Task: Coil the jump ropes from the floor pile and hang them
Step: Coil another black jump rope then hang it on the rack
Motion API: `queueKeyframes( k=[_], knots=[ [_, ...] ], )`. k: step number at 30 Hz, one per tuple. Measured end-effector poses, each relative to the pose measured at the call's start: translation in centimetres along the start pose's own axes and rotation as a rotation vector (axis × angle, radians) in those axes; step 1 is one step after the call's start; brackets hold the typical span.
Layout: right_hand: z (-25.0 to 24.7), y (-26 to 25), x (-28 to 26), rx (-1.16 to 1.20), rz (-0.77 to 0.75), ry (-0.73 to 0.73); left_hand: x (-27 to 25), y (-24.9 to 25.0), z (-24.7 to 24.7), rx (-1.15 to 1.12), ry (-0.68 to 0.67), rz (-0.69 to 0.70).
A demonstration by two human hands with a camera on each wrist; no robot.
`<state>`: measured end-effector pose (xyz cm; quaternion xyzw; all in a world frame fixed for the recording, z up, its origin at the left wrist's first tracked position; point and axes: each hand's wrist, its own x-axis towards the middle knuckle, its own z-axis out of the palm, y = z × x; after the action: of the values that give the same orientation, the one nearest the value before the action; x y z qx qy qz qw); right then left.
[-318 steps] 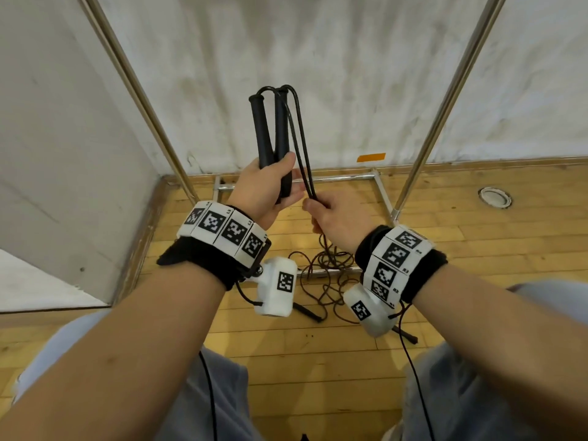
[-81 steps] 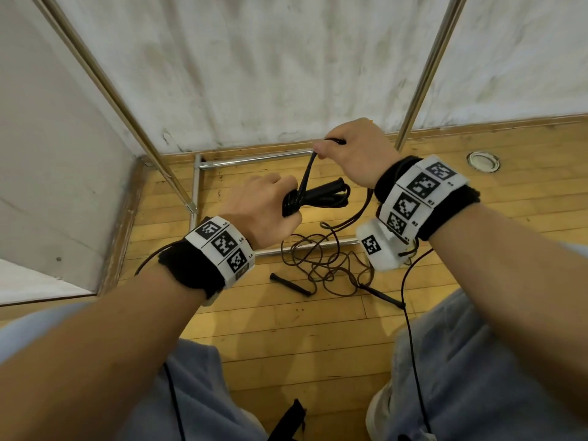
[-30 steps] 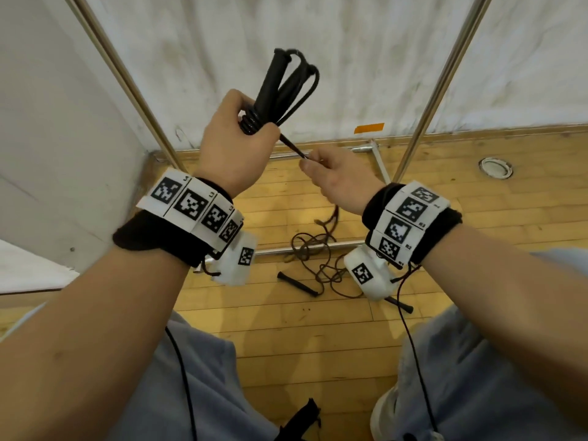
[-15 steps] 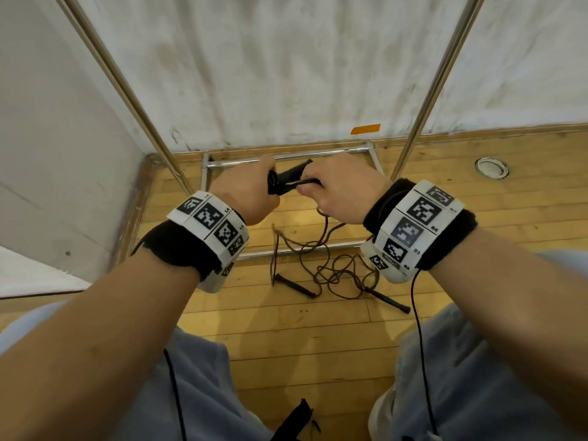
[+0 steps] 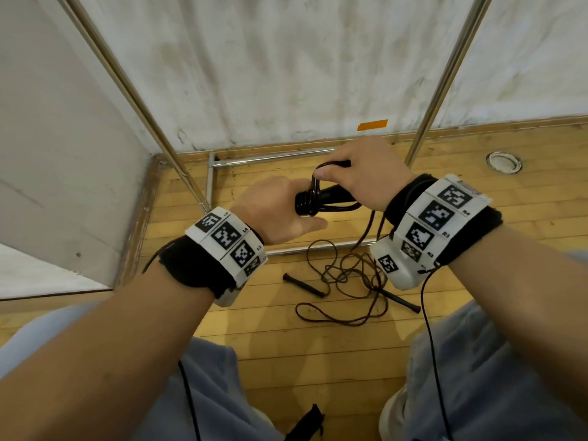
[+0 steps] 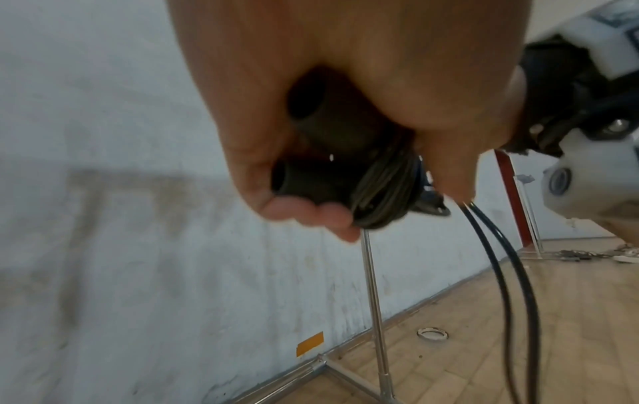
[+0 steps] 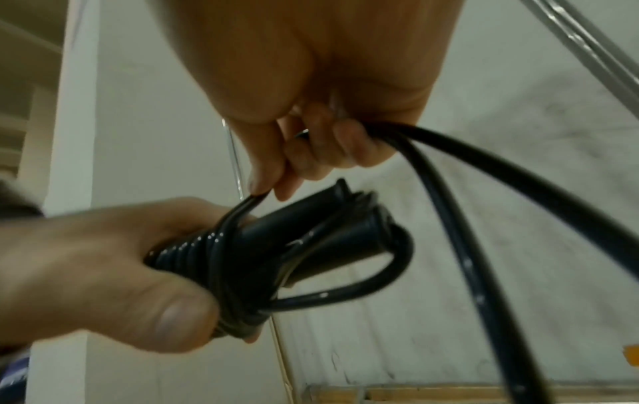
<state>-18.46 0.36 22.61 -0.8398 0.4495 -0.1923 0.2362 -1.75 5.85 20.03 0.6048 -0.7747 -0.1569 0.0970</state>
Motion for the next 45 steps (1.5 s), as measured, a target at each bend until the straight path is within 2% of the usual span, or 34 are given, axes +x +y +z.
queueKeyframes(
  k=[3, 9, 14, 16, 19, 23, 25, 28, 31, 34, 37, 39, 43, 45],
  knots=[
    [-0.5, 0.4, 0.3, 0.136, 0.050, 0.007, -0.3, 0.4, 0.4, 0.004, 0.113, -0.007],
    [-1.5, 1.5, 0.7, 0.452, 0.155, -0.035, -0.7, 0.8, -0.6, -0.080, 0.191, 0.159],
    [-1.5, 2.5, 0.8, 0.961, 0.249, -0.241, -1.1, 1.7, -1.8, -0.202, 0.248, 0.131],
    [-0.8, 2.6, 0.6, 1.056, 0.302, -0.272, -1.2, 1.9, -2.0, -0.325, 0.267, 0.068],
    [0.6, 2.2, 0.4, 1.087, 0.277, -0.212, -1.0, 2.2, -2.3, -0.464, 0.314, -0.051],
    [1.6, 0.8, 0.4, 1.044, 0.230, -0.114, -0.4, 2.6, -2.7, -0.605, 0.371, -0.132],
    [1.9, 0.0, 0.4, 0.888, 0.231, 0.000, -0.2, 2.5, -2.9, -0.643, 0.387, -0.138],
    [2.5, -1.1, 0.1, 0.537, 0.129, 0.151, 0.1, 2.3, -3.1, -0.663, 0.417, -0.133],
    [2.9, -1.4, -0.3, 0.374, 0.053, 0.166, 0.3, 2.2, -3.4, -0.683, 0.422, -0.135],
    [2.7, -1.1, -0.6, 0.265, 0.049, 0.138, 0.2, 2.3, -3.6, -0.692, 0.408, -0.130],
    [1.9, -1.0, -0.3, 0.281, 0.098, 0.117, -0.1, 2.6, -3.8, -0.697, 0.393, -0.085],
    [1.3, -1.1, 0.0, 0.320, 0.122, 0.027, -0.2, 2.6, -4.0, -0.706, 0.414, -0.078],
    [0.7, -2.0, -0.1, 0.746, 0.205, -0.136, -0.2, 2.0, -4.4, -0.662, 0.497, -0.099],
    [0.3, -2.4, -0.1, 0.806, 0.238, -0.125, 0.0, 1.3, -4.4, -0.590, 0.534, -0.127]
  ],
)
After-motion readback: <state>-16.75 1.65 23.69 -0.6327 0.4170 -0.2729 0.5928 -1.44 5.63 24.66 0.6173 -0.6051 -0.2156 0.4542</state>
